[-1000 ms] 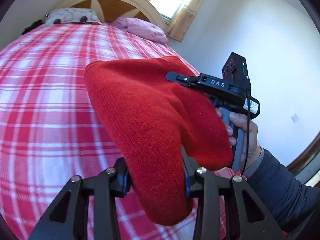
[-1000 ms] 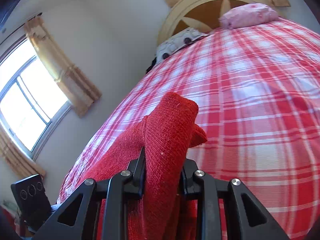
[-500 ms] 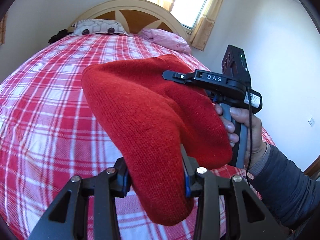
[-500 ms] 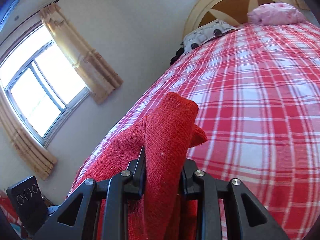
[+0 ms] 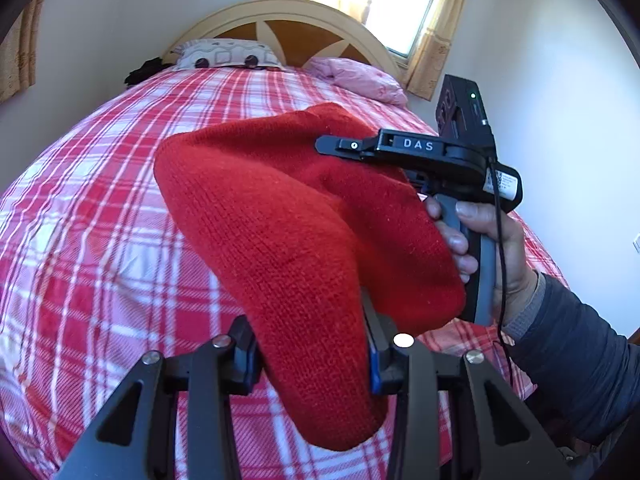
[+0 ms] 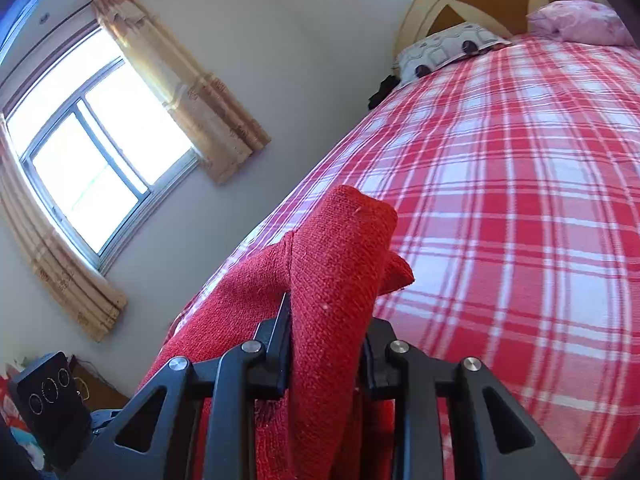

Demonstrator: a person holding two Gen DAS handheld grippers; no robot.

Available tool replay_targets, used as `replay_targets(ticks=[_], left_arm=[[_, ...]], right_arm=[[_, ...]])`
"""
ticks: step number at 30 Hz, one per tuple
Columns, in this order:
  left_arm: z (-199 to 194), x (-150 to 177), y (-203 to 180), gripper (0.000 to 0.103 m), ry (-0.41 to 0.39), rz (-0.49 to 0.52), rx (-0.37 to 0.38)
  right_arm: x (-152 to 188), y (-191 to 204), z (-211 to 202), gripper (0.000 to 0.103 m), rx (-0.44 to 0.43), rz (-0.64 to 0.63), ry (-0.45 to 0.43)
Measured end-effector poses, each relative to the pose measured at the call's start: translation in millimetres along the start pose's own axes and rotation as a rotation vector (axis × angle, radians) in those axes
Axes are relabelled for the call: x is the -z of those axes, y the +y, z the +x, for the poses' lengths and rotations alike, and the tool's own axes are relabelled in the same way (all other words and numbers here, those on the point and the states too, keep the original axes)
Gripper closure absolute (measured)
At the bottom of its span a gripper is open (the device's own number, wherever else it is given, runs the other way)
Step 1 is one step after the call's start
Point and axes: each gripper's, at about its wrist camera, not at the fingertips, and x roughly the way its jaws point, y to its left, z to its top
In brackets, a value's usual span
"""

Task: Fold small clothes
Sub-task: 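Grasp the sweater edge with the left tool while the right tool holds its end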

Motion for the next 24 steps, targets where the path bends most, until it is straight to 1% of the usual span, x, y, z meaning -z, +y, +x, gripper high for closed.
replay_targets(ticks=[3, 7, 11, 13, 14, 15, 17, 19, 21, 22, 23, 24], left_arm=[[-7.5, 6.2, 11.9, 0.063, 0.008, -0.022, -0.008], [-13.3, 18.9, 25.5, 0.063, 0.024, -0.059, -0.017], [0.3, 38.6, 43.5, 0.063, 0.068, -0.088, -0.044], [12.7, 51.0, 52.0, 0.063, 0.102, -0.112, -0.057], [15.9, 55.7, 54.9, 0.063, 0.104, -0.125, -0.054], [15.9, 57.8, 55.2, 0.062, 0.096, -0.13, -0.049], [14.4, 60.2, 57.5, 0.062, 0.076, -0.137, -0.039], [14.6, 61.3, 60.6, 0.061, 0.072, -0.154, -0.03], [14.4, 62.2, 62.3, 0.06, 0.067, -0.165, -0.024], [14.4, 63.0, 62.5, 0.059, 0.064, -0.17, -0.021], [14.7, 64.0, 63.2, 0.058, 0.061, -0.177, -0.018], [15.0, 65.0, 63.8, 0.054, 0.056, -0.187, -0.02]], right_arm=[[5.3, 9.7, 14.8, 0.075, -0.009, -0.008, 0.031], [14.0, 15.8, 40.7, 0.075, -0.002, -0.004, 0.108], [29.1, 8.1, 71.8, 0.075, 0.033, 0.016, 0.203], [35.7, 5.1, 77.0, 0.073, 0.055, 0.014, 0.221], [38.2, 2.1, 77.1, 0.069, 0.057, 0.029, 0.226], [40.0, -1.2, 75.1, 0.068, 0.053, 0.051, 0.229], [43.6, -4.2, 69.2, 0.058, 0.051, 0.088, 0.251], [50.6, -3.2, 57.0, 0.051, 0.028, 0.098, 0.279], [62.0, 3.5, 35.7, 0.049, 0.019, 0.061, 0.279], [69.2, 5.8, 21.6, 0.049, -0.001, 0.054, 0.282], [75.0, 5.8, 12.9, 0.046, -0.026, 0.063, 0.29], [81.8, 4.6, 3.7, 0.044, -0.039, 0.08, 0.297]])
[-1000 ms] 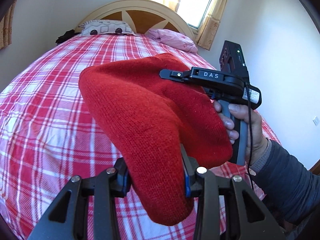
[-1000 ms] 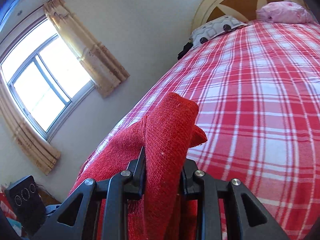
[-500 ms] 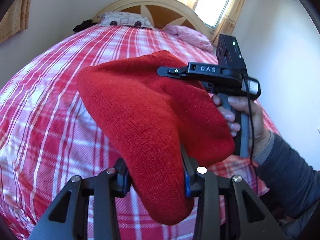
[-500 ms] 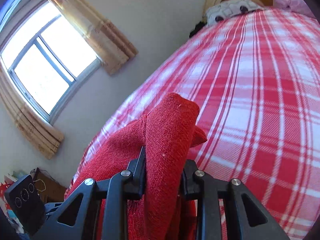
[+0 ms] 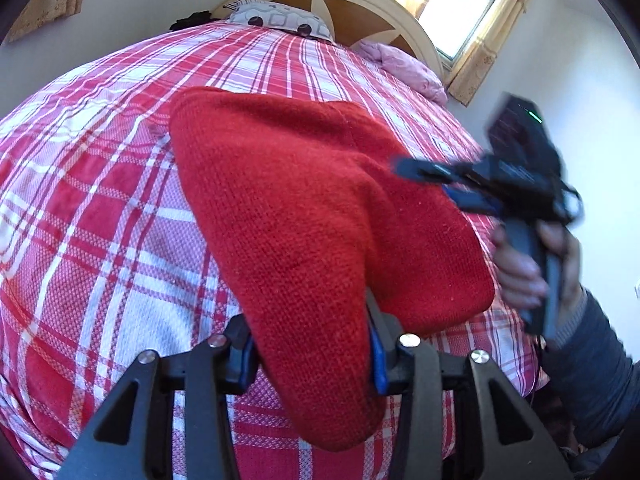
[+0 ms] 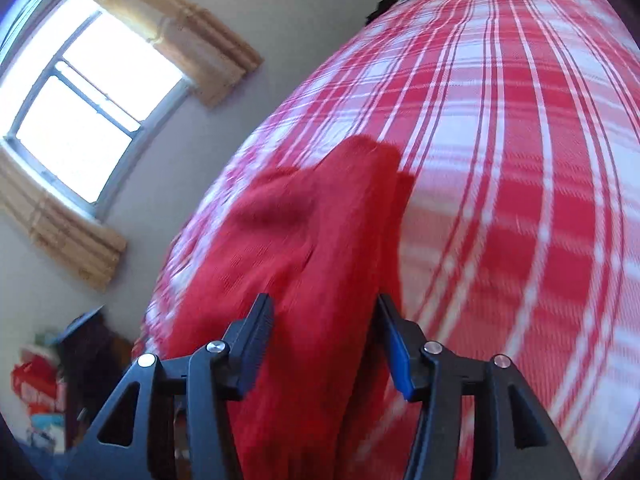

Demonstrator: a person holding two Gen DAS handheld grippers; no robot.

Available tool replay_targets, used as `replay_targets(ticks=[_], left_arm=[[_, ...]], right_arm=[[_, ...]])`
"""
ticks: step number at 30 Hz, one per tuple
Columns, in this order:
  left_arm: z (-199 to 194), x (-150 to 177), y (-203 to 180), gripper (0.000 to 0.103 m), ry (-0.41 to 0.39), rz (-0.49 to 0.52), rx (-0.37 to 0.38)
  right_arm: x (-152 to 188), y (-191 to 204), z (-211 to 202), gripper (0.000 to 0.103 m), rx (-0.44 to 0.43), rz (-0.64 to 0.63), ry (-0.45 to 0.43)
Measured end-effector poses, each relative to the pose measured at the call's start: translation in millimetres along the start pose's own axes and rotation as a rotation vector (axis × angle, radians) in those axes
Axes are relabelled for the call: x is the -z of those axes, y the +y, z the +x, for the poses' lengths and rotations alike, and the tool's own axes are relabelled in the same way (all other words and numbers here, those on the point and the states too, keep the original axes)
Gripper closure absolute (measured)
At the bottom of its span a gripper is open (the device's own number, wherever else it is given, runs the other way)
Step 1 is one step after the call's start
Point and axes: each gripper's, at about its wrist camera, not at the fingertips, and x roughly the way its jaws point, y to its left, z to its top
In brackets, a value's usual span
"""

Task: Fold small clothes
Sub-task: 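Grasp the sweater edge with the left tool while the right tool holds its end, then fold the sweater end over onto itself with both tools and open them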

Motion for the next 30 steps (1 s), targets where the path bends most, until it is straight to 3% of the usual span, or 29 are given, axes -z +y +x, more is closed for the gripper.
replay_targets(ticks=[2, 6, 7, 8, 11, 13, 18, 21, 24, 27, 30], left_arm=[[2.0, 2.6, 0.0, 0.048, -0.005, -0.014, -0.009], [3.6, 5.0, -4.3, 0.04, -0.016, -0.017, -0.032], [4.0, 5.5, -5.2, 0.039, -0.018, -0.014, -0.039], [4.4, 6.2, -6.5, 0.038, -0.019, -0.014, -0.043], [5.8, 7.3, -13.3, 0.04, -0.007, 0.014, -0.062], [1.7, 6.2, -20.9, 0.049, -0.011, 0.054, -0.082], [3.4, 5.0, -20.3, 0.048, 0.019, 0.037, -0.057], [9.5, 9.8, -19.3, 0.032, 0.036, 0.043, -0.089], [10.6, 15.2, -16.7, 0.029, 0.024, 0.042, -0.083], [9.6, 18.0, -18.0, 0.019, 0.013, 0.059, -0.113], [6.0, 22.4, -19.2, 0.013, 0.019, 0.065, -0.129]], right_arm=[[20.9, -1.1, -11.8, 0.039, 0.001, 0.012, 0.004], [57.6, 5.0, -7.2, 0.039, 0.007, -0.007, 0.068], [64.7, 10.6, -4.1, 0.048, 0.042, -0.035, 0.073], [68.2, 16.4, -0.9, 0.071, 0.072, -0.061, 0.075], [73.4, 25.4, -6.1, 0.08, 0.086, -0.061, 0.049], [74.6, 30.4, -16.3, 0.081, 0.088, -0.062, 0.03], [80.1, 27.7, -24.4, 0.081, 0.129, -0.056, 0.04], [83.8, 14.3, -14.8, 0.08, 0.132, -0.021, 0.056], [89.2, 9.7, -18.4, 0.08, 0.113, -0.003, 0.034], [98.5, 8.0, -25.9, 0.076, 0.111, -0.01, 0.016], [108.0, 14.6, -42.2, 0.063, 0.169, -0.021, -0.016]])
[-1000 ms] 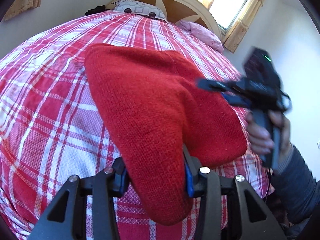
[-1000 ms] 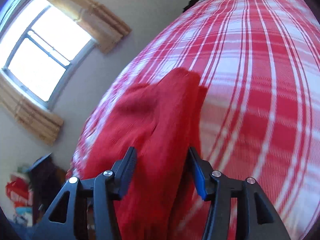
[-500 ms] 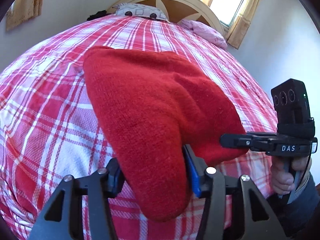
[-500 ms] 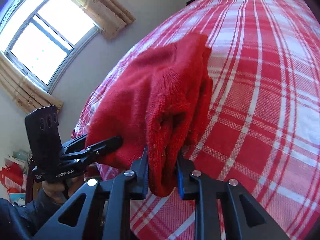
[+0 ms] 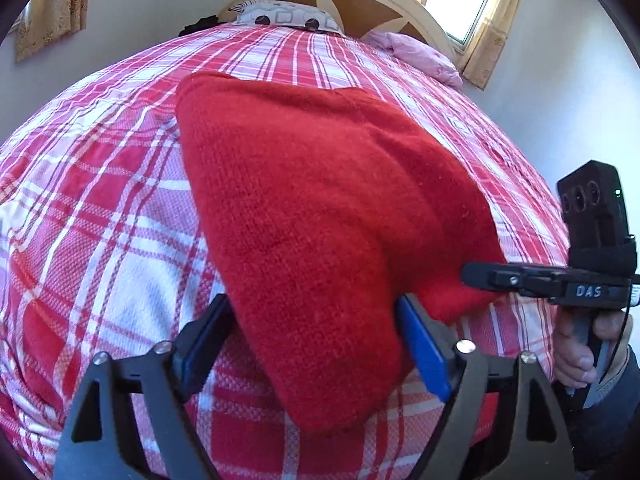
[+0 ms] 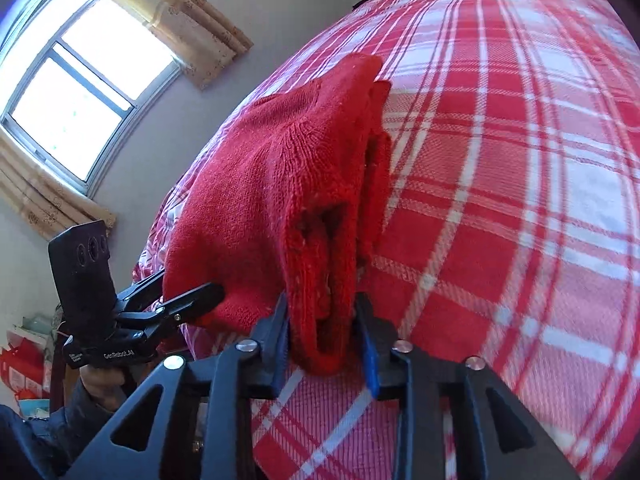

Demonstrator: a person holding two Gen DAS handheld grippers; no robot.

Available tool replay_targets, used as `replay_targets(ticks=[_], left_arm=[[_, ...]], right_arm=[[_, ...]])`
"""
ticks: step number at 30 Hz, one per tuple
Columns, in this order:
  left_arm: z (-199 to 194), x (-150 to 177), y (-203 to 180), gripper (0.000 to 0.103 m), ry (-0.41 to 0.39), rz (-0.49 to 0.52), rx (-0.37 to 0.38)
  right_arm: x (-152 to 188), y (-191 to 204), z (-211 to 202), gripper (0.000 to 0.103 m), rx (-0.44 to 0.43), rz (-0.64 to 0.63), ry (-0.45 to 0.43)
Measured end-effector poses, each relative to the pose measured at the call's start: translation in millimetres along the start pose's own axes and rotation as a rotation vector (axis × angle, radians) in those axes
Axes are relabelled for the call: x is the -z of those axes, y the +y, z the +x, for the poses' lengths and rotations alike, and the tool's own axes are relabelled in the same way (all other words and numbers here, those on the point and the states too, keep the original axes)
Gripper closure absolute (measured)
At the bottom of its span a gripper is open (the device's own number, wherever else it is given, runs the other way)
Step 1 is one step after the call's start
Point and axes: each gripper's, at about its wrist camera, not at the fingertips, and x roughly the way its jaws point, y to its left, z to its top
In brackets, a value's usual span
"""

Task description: Fold small clothes

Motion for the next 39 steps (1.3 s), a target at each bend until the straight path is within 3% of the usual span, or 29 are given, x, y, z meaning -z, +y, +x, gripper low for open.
replay_targets(ticks=[2, 5, 10, 13, 19, 26, 39], left_arm=[[-6.4, 3.6, -0.8, 0.011, 0.004, 0.01, -0.03], [-23.7, 6.6, -3.7, 0.011, -0.023, 0.027, -0.071], [-61.6, -4.4, -18.7, 0.01, -0.135, 0.08, -0.136], [-86.0, -9.7, -27.4, 0.003, -0.213, 0.103, -0.14], [-123.0, -18.4, -40.8, 0.0, -0.318, 0.146, -0.135], [-142.6, -20.2, -51.6, 0.0, -0.373, 0.166, -0.133], [-149.5, -17.0, -58.0, 0.0, -0.395, 0.179, -0.137]], right_arm=[[3.6, 6.0, -17.6, 0.054, 0.079, -0.029, -0.051], [11.9, 13.6, -45.4, 0.053, 0.153, -0.049, -0.128], [25.5, 40.6, -92.9, 0.037, 0.29, -0.091, -0.307], [23.8, 63.7, -116.9, 0.037, 0.339, -0.151, -0.391], [36.9, 106.2, -154.6, 0.037, 0.397, -0.251, -0.533], [46.9, 123.2, -169.2, 0.036, 0.416, -0.269, -0.583], [61.6, 128.2, -180.2, 0.035, 0.42, -0.269, -0.614]])
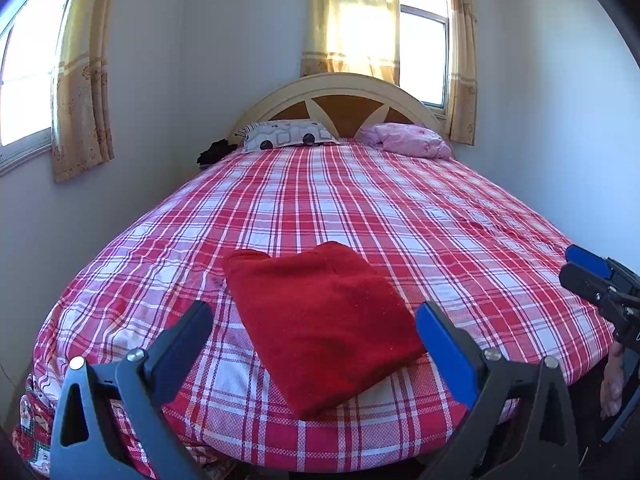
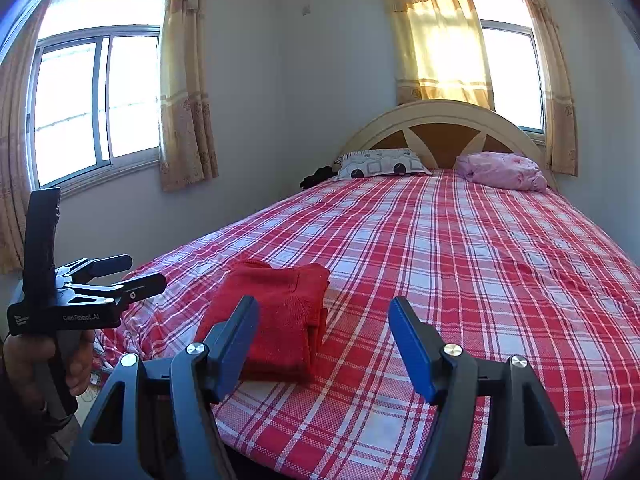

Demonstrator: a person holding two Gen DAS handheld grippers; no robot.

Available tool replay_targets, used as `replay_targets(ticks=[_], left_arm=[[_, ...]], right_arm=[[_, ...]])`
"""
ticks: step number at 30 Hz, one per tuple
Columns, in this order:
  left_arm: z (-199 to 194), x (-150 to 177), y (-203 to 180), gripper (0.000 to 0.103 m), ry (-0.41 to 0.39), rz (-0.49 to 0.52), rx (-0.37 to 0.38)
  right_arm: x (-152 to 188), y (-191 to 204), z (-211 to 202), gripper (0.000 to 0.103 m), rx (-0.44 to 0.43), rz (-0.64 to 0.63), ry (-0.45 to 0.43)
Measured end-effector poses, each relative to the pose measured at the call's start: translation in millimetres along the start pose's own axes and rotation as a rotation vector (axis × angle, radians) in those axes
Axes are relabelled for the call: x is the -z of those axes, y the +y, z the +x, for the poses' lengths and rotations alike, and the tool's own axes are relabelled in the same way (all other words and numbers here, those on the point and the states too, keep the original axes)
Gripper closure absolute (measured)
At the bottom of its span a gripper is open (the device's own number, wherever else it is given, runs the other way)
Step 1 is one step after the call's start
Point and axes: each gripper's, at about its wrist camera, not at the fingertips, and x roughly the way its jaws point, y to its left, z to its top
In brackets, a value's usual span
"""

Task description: Fold small clothes

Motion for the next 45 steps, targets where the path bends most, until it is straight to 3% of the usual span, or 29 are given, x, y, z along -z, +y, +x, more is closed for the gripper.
replay_targets(ticks=[45], left_arm=[[4.7, 1.8, -1.8, 0.0, 0.021, 0.023, -0.012]], right_arm=[[11.1, 14.3, -4.4, 0.035, -0.009, -0.023, -0.01]])
